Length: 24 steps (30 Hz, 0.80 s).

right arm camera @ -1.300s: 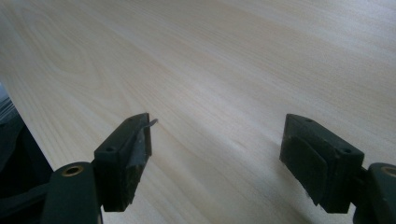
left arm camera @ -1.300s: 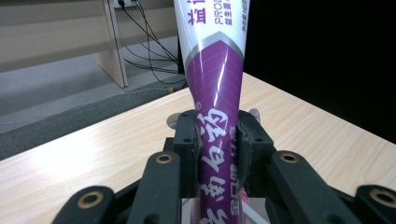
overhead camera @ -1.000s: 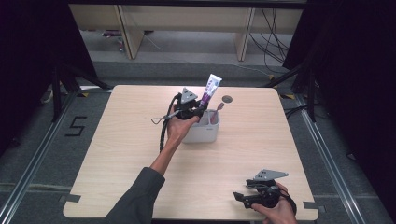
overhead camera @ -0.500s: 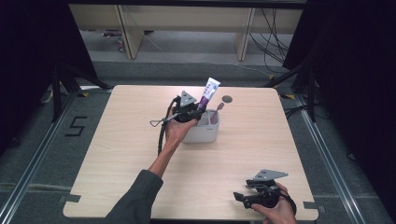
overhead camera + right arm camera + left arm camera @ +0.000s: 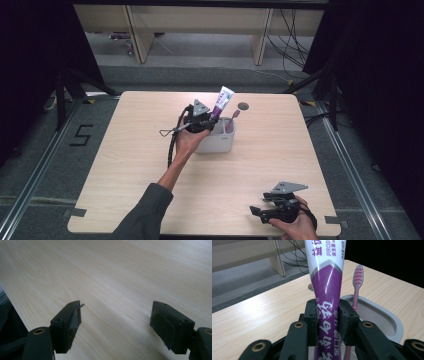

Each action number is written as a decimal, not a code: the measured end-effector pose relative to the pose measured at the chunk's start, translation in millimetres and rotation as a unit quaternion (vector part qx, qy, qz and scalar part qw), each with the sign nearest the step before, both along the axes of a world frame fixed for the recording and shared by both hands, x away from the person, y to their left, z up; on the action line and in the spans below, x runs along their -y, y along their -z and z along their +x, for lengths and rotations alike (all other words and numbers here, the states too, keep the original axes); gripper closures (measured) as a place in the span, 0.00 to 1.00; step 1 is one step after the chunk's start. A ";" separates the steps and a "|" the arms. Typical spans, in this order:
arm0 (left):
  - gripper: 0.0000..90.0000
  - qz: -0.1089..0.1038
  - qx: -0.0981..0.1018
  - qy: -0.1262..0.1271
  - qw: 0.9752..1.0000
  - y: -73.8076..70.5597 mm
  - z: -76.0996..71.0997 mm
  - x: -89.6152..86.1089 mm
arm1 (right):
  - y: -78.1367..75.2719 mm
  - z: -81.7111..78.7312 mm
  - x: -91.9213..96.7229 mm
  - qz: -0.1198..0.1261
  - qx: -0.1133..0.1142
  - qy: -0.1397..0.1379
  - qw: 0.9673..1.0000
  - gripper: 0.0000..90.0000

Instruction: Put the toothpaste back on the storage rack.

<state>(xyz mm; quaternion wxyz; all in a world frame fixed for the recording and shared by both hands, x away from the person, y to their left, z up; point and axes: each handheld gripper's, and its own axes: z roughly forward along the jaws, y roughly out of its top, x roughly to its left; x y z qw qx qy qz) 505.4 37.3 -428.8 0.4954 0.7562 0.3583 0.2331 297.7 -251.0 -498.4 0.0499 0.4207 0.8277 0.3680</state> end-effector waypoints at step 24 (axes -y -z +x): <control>0.75 -0.010 0.009 0.005 1.000 -16.9 -9.7 -4.1 | 1.3 1.0 -0.1 -0.003 0.011 0.001 1.000 0.29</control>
